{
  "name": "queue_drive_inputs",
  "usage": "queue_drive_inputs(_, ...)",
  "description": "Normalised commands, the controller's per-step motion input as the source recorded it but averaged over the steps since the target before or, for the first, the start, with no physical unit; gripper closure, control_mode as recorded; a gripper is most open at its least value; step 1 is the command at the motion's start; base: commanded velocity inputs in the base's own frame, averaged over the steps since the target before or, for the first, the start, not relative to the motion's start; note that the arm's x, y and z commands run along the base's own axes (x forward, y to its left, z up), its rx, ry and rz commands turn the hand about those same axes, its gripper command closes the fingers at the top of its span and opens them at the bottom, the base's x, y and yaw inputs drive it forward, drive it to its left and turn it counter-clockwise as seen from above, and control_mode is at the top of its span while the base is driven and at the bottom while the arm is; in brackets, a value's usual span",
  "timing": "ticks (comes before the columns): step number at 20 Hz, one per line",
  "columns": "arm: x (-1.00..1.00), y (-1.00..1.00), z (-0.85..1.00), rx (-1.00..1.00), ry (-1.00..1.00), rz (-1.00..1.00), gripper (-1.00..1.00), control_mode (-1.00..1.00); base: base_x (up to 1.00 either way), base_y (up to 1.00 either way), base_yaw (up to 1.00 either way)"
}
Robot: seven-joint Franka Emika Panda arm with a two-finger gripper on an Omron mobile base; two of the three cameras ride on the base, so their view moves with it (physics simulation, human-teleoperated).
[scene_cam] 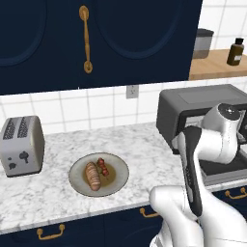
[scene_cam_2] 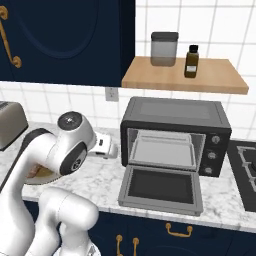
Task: Pick up the kebab skewer and baguette bread, and place them inside the toaster oven. Close the toaster oven door and start by setting the timer.
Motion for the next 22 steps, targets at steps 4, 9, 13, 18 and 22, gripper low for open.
queue_drive_inputs(4,-0.03,0.99,0.01,0.00,0.15,0.00,-1.00,-1.00,0.00,0.00,0.00)
queue_drive_inputs(9,-0.01,0.96,0.00,0.00,0.16,0.00,-1.00,-1.00,0.00,0.00,0.00)
queue_drive_inputs(13,0.01,0.79,0.00,0.00,0.13,0.00,-1.00,-1.00,0.00,0.00,0.00)
queue_drive_inputs(18,0.03,0.78,0.00,-0.01,0.10,0.00,-1.00,-1.00,0.00,0.00,0.00)
queue_drive_inputs(22,0.00,0.74,-0.01,0.00,0.13,0.00,-1.00,-1.00,0.00,0.00,0.00)
